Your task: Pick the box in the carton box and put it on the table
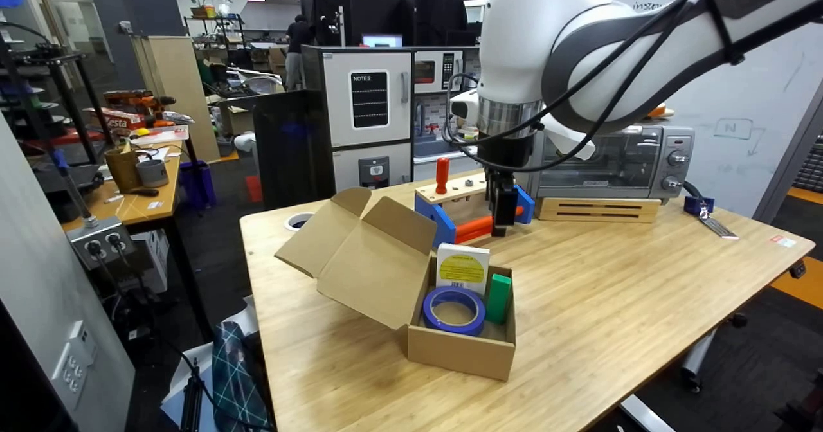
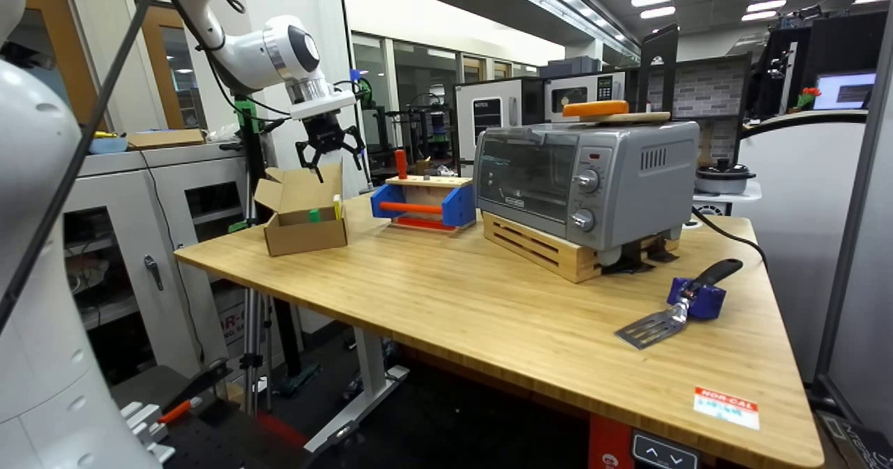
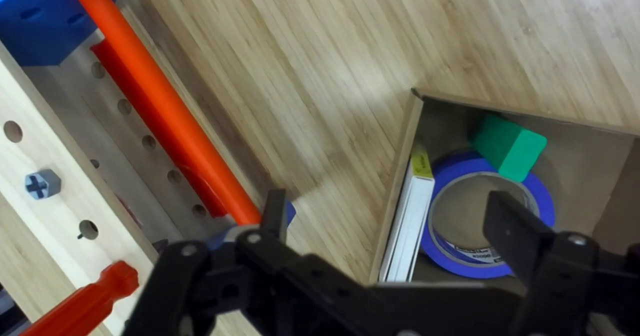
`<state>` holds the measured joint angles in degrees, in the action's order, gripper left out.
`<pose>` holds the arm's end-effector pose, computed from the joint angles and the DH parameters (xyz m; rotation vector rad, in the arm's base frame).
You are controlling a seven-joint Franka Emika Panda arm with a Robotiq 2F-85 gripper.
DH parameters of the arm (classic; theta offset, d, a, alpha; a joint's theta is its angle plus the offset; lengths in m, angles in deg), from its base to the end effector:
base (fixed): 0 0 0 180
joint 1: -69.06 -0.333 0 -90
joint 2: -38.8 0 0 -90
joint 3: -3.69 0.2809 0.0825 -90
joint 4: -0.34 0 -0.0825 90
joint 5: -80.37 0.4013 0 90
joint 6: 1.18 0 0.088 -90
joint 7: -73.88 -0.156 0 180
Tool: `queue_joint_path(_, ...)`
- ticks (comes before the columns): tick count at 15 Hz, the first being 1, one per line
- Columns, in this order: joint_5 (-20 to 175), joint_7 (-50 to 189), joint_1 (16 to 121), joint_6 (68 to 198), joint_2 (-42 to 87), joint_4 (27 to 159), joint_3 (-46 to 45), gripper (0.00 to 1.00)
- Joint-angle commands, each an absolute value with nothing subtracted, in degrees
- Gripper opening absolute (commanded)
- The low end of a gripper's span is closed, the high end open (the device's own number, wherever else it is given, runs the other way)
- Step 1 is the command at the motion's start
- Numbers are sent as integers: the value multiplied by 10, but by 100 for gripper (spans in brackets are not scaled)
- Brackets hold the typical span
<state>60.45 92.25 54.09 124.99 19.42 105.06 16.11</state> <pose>0.5865 0.2720 0.2680 2.5827 1.3852 0.0961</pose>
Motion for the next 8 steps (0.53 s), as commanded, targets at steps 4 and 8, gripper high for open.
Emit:
queue_joint_path(4, 617, 940, 529, 1242, 160, 1009, 177, 100)
queue_joint_path(8, 616, 938, 525, 1253, 156, 1012, 181, 100)
